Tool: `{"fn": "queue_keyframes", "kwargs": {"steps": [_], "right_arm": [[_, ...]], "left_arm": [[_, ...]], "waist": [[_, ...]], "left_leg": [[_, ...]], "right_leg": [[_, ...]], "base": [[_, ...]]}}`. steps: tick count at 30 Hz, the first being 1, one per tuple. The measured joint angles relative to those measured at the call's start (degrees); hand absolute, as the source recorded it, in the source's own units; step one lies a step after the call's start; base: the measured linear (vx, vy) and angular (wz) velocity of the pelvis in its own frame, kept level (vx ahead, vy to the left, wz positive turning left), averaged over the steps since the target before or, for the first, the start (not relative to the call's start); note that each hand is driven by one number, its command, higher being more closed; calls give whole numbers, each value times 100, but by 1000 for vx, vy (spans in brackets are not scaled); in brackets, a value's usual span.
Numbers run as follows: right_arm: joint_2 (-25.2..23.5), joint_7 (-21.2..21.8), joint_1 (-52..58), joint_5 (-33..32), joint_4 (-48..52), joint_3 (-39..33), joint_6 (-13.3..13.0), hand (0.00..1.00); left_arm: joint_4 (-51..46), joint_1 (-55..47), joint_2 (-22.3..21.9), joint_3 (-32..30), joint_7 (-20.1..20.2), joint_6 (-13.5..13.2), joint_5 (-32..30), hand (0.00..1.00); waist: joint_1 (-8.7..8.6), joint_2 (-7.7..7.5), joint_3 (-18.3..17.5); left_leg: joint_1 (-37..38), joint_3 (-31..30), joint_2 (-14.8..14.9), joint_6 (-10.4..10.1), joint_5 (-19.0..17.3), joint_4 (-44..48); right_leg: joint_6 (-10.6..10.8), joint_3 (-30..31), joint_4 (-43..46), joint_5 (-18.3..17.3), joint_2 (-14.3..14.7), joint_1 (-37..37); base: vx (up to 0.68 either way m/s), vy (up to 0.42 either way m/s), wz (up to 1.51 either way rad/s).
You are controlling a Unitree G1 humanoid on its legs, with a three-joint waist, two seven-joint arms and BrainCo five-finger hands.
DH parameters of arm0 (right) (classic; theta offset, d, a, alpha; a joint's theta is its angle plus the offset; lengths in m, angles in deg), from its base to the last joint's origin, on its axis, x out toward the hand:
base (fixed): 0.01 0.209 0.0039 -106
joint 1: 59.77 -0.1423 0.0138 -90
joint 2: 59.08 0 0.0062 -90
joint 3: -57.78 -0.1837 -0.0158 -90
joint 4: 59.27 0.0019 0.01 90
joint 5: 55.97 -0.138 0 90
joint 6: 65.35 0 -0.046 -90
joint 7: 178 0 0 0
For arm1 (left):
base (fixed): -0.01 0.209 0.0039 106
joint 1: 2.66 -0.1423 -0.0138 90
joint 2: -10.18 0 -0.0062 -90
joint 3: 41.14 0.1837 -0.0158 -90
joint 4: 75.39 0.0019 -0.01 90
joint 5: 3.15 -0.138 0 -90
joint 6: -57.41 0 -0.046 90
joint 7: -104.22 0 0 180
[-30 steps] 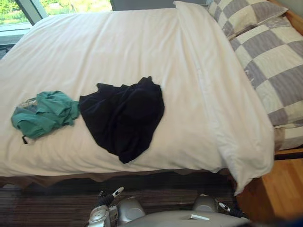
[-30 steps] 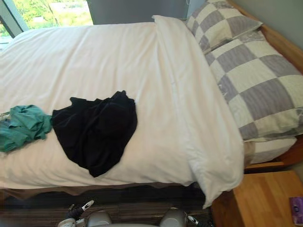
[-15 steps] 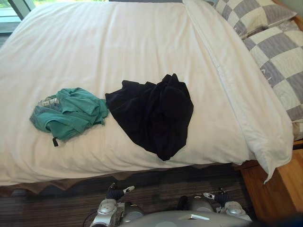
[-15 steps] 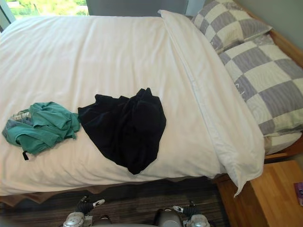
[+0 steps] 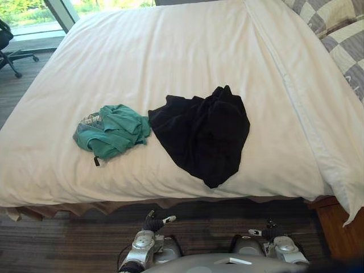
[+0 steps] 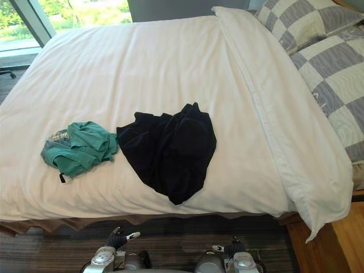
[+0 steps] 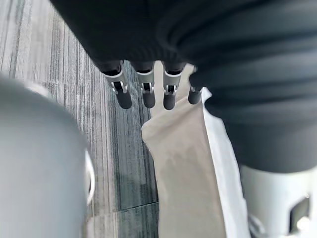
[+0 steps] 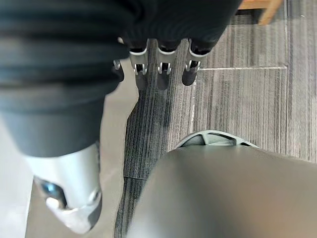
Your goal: Tidy the bed and pick cloth on bed and put in laundry
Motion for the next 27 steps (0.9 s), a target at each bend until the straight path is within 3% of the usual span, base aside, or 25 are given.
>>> {"fn": "queue_keyframes", "kwargs": {"steps": [1, 2, 4, 5, 6, 7, 8, 9, 10, 11, 12, 15, 17, 20, 23, 27], "right_arm": [[1, 1, 14, 9, -4, -32, 0, 0], [30, 3, 59, 36, -21, -57, -2, 0], [77, 6, 90, 50, -24, -57, -9, 0], [126, 6, 138, 50, -10, -60, -34, 0], [-97, 18, 177, 61, -42, -63, -44, 0], [-146, 48, 225, 86, -39, -66, -62, 0], [-198, 72, 202, 217, -79, -51, -54, 0], [-242, 82, 174, 358, -89, 22, -21, 0], [-180, 94, 40, 516, -87, 222, 10, 0], [-163, 98, -12, 546, -87, 304, 15, 0], [-132, 104, -105, 635, -83, 436, 15, 0], [-124, 108, -215, 718, 19, 636, -7, 0], [-79, 117, -249, 682, 104, 612, -24, 0], [-70, 115, -255, 467, 132, 597, -84, 0], [-282, 113, -260, 279, 123, 479, -125, 0], [-469, 40, -223, -34, -55, -293, -103, 0]], "left_arm": [[-8, 23, -20, 0, -1, -6, -1, 0], [-22, 35, -44, 1, -8, -30, -1, 0], [11, 25, -79, 14, -41, -44, -2, 0], [68, -20, -136, 25, -59, -46, -2, 0], [125, 87, 71, 34, -63, -48, 0, 0], [126, 90, 160, 34, -81, -49, 19, 0], [126, 101, 290, 16, -72, -55, 147, 0], [243, 78, 404, -8, -72, -25, 282, 0], [215, -23, 431, -155, -66, -3, 477, 0], [220, -49, 440, -222, -63, 5, 501, 0], [228, -111, 473, -242, -54, 32, 531, 0], [224, -173, 397, -156, 34, 112, 571, 0], [229, -139, 238, -160, 59, 137, 571, 0], [217, -138, 20, -165, 70, 131, 570, 0], [207, -142, 16, -175, 74, 125, 576, 0], [196, -267, -23, -645, 68, 106, 869, 0]], "waist": [[-20, 0, 0], [-12, 29, -17], [-1, 107, -62], [-9, 266, -167], [-13, -157, -150], [-18, -238, -210], [52, -342, -242], [193, -366, -258], [257, -355, -258], [252, -346, -253], [235, -278, -221], [95, -81, -195], [28, 34, -112], [63, 195, -69], [62, 187, -70], [63, 106, -117]], "left_leg": [[-120, -177, 171, -10, 6, 10], [-234, -528, 344, -47, 23, -11], [-229, -746, 410, -173, 119, -115], [-167, -838, 343, -820, 28, -290], [-216, -739, -126, -661, 10, -39], [-336, -751, -241, -601, -152, 113], [-496, -719, -295, -518, -389, 470], [-523, -459, -262, -361, -584, 648], [-400, -172, -201, -242, -617, 530], [-313, -83, -212, -165, -568, 421], [-65, 51, -215, -83, -453, 130], [318, 132, -384, 21, -2, -731], [449, 20, -518, 35, 185, -987], [699, -53, -549, 14, 424, -1370], [719, -61, -569, 28, 664, -1602], [816, -69, -643, 24, 725, -1803]], "right_leg": [[113, 17, 0, 63, -109, -40], [365, 123, -16, 195, -264, -104], [571, 214, -87, 309, -370, -113], [781, 315, -262, 464, -453, -69], [782, 561, -526, 729, -811, 30], [768, 611, -626, 910, -814, 36], [706, 627, -691, 1291, -914, -44], [436, 644, -713, 1822, -946, -242], [-333, 252, -574, 1919, -944, -391], [-362, 8, -440, 1848, -885, -441], [-125, -239, -241, 1564, -521, -438], [-58, 338, -232, 261, 771, -339], [-148, 477, -515, 258, 920, -115], [-164, 365, -547, 258, 944, 42], [-185, 273, -559, 242, 958, 41], [-128, 266, -773, 329, 957, 138]], "base": [[41, 504, 3], [56, 562, -6], [70, 543, -15], [105, 691, 2], [110, 641, 15], [92, 528, 7], [31, 451, -32], [15, 503, -76], [-1, 380, -78], [31, 270, -74], [52, 211, -57], [21, 135, -12], [-33, 42, 35], [-23, -18, 23], [-30, -38, 17], [-13, 22, 3]]}}
